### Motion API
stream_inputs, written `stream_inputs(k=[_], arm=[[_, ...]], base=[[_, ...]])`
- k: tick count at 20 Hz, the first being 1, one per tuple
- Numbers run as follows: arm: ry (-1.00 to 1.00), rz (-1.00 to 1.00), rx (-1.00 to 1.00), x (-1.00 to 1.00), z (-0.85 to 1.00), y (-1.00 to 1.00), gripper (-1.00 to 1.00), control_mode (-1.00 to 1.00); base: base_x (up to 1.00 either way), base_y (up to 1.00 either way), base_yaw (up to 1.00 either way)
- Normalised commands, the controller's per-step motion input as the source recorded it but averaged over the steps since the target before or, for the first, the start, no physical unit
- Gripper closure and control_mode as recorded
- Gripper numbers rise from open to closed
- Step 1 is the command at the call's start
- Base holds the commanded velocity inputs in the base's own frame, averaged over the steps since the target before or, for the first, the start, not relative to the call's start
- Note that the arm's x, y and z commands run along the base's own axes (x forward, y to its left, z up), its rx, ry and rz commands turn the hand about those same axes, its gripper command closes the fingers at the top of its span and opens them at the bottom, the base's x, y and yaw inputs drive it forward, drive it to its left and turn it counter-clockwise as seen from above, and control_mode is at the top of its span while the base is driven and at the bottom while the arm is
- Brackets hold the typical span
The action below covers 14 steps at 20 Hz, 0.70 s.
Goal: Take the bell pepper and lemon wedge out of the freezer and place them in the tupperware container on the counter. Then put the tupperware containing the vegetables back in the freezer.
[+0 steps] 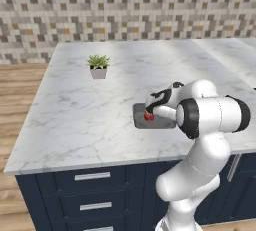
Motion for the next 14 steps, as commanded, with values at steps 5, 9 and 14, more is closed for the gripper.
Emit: stream_inputs(k=[5, 9, 14], arm=[[0.09, 0.00, 0.00, 0.34, -0.36, 0.00, 1.00, -1.00], [0.06, 0.00, 0.00, 0.44, -0.29, 0.00, 1.00, -1.00], [0.04, 0.00, 0.00, 0.46, -0.20, 0.00, 1.00, -1.00]], base=[[0.00, 0.00, 0.00], [0.00, 0.00, 0.00], [0.00, 0.00, 0.00]])
